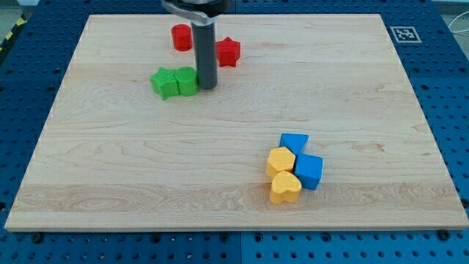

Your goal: Move the blue cube along with the blue triangle up and left

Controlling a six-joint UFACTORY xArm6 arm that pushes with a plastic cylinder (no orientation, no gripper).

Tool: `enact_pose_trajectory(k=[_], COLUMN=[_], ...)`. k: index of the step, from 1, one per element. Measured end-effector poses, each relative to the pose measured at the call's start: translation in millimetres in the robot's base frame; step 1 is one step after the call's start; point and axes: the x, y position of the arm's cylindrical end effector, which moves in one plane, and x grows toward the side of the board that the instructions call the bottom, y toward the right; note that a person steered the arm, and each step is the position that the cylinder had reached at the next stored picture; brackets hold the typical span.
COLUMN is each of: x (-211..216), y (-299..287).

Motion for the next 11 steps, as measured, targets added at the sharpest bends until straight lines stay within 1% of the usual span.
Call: enact_pose_trajectory(k=[2,3,4,5,6,7,8,11], x=[0.9,10.2,30.0,43.9,43.9,25.6,29.8,51.6], y=[-48.2,-62.7,-31.6,-21.5,-21.7,-11.8,13.9,166.0])
